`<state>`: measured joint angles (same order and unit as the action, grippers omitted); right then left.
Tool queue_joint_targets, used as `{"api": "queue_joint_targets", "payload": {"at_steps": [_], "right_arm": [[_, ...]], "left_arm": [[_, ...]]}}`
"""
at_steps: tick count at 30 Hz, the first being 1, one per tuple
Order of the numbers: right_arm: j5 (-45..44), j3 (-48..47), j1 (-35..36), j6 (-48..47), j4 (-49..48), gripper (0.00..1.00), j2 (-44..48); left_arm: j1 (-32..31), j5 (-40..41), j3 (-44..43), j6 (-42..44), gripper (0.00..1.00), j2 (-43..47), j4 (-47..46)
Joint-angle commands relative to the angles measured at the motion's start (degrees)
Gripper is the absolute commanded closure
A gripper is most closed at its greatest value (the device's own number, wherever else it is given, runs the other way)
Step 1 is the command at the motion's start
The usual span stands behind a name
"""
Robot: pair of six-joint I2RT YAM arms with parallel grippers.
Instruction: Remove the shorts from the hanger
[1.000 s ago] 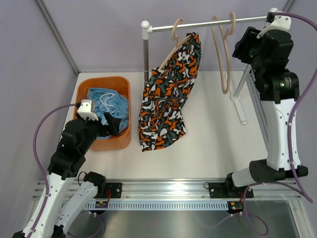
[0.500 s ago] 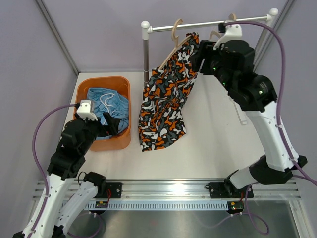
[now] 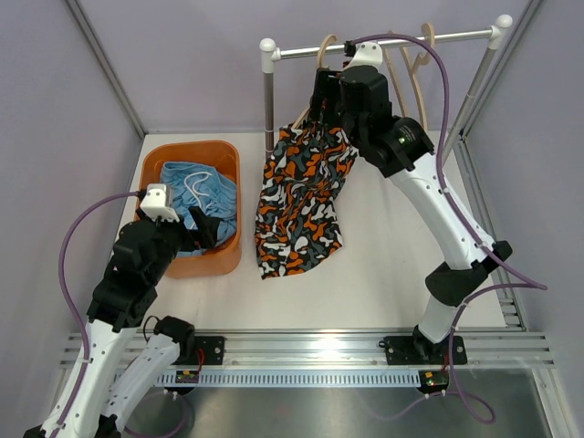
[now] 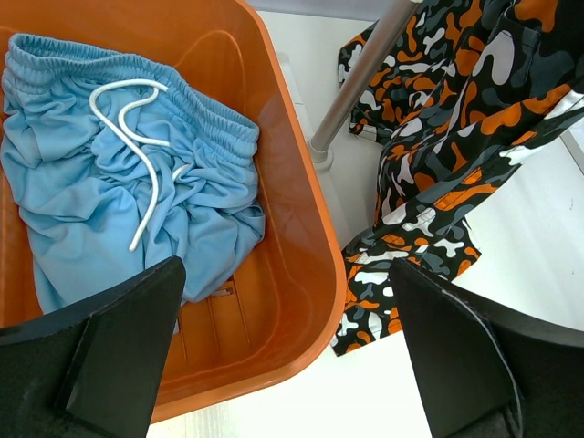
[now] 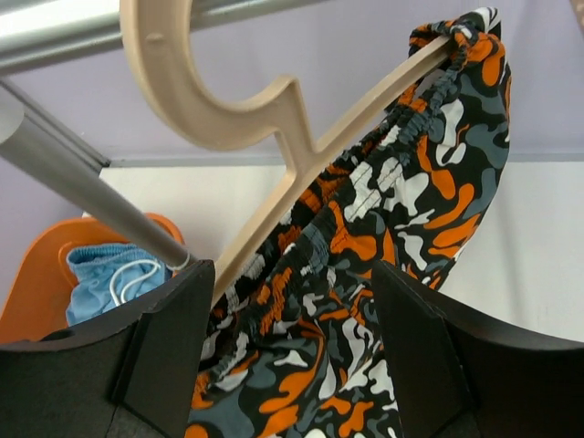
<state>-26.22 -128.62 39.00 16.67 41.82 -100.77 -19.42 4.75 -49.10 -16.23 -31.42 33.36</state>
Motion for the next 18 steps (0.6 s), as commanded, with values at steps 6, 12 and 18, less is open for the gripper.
{"api": "queue_joint_targets", "payload": {"at_steps": [6,12,18], "right_arm": [[-9.72,-1.37,0.37,0.83,-13.08,0.19,-3.11],[-10.78,-8.92,0.46,0.47,-11.85,0.18,-9.09],[-13.07,-10.86,0.37,0.12,-12.29,0.18,-11.90]], "left_arm": [[-0.18,0.96,0.59,1.11,0.01,0.66,-2.08],[-0.18,1.22,0.67,1.37,0.01,0.66,-1.90],[-0.27,1.13,0.67,1.29,0.01,0.57,-1.81]]}}
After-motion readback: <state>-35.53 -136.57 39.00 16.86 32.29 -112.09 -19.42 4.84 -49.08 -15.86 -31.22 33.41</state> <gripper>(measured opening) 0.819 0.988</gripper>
